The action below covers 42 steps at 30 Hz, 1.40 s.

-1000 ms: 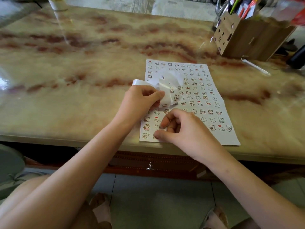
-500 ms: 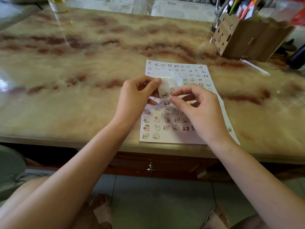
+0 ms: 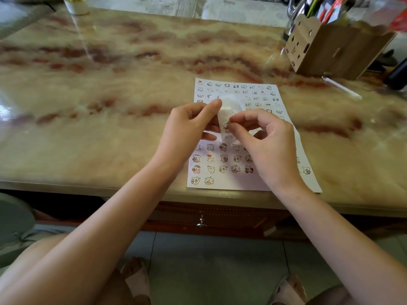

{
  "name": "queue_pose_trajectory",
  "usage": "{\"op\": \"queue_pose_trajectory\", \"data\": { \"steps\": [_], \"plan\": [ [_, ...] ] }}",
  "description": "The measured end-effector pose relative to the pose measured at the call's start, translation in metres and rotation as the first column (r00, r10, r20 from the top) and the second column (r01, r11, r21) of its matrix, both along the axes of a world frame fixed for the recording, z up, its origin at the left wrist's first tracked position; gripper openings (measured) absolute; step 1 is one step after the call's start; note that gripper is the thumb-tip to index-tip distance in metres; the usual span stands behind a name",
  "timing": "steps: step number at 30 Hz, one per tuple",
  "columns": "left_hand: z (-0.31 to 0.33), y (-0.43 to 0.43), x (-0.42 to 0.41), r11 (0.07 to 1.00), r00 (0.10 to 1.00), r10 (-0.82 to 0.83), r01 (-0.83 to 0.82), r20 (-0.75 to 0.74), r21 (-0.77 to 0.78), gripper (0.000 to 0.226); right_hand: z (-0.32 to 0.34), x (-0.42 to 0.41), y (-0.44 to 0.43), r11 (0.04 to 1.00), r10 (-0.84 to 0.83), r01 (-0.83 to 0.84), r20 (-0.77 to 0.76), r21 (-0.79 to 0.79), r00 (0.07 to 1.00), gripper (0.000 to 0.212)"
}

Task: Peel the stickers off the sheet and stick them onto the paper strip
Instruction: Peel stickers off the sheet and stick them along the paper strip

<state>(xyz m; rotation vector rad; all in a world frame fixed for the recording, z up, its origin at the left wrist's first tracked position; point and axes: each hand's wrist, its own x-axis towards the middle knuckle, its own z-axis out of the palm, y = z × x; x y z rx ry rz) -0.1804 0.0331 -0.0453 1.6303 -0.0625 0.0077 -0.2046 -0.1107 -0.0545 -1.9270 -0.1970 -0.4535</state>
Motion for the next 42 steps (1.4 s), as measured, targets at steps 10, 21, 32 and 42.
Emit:
{"op": "queue_pose_trajectory", "data": {
  "steps": [10, 21, 32, 42],
  "plan": [
    [0.002, 0.002, -0.005, 0.996, 0.999, -0.050, 0.052, -0.018, 0.079, 0.016, -0.002, 0.001, -0.003, 0.998, -0.011, 0.015, 0.064, -0.066, 0.998, 0.008],
    [-0.001, 0.001, -0.005, 0.989, 0.998, -0.057, 0.057, 0.002, 0.139, 0.017, -0.002, 0.004, -0.006, 0.990, -0.015, 0.020, 0.041, -0.141, 0.999, 0.004],
    [-0.005, 0.000, -0.002, 0.980, 0.999, -0.034, 0.030, 0.016, 0.199, 0.018, -0.002, 0.004, -0.013, 0.927, 0.027, 0.000, 0.066, -0.375, 0.997, 0.005],
    [-0.012, 0.004, 0.004, 0.971, 0.999, 0.030, -0.033, 0.016, 0.237, 0.022, 0.020, -0.020, -0.013, 0.976, 0.157, -0.191, -0.280, -0.100, 0.947, 0.006]
  ]
}}
